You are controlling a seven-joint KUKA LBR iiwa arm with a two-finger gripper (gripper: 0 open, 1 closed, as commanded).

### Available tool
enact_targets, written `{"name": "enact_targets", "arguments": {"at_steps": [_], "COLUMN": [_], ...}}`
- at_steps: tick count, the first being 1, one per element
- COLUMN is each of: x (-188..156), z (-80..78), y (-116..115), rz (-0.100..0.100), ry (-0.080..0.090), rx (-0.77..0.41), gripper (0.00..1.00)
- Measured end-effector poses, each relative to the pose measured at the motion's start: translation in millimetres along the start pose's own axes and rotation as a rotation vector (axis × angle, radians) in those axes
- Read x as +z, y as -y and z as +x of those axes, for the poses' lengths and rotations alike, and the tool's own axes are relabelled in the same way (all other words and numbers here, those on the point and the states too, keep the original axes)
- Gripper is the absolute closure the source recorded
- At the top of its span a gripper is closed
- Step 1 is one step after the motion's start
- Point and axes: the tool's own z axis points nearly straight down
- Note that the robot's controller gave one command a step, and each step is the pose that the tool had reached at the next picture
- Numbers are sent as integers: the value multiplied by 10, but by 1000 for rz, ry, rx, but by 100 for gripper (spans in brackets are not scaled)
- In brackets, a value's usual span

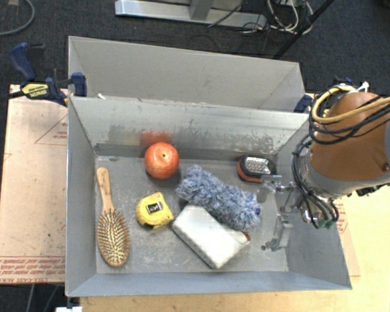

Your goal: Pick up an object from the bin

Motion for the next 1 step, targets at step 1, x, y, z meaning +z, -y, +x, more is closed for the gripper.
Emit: {"name": "enact_targets", "arguments": {"at_steps": [1], "x": [-42], "z": [-17], "y": [-3], "rz": [1], "ry": [8], "rx": [-2], "gripper": [0]}}
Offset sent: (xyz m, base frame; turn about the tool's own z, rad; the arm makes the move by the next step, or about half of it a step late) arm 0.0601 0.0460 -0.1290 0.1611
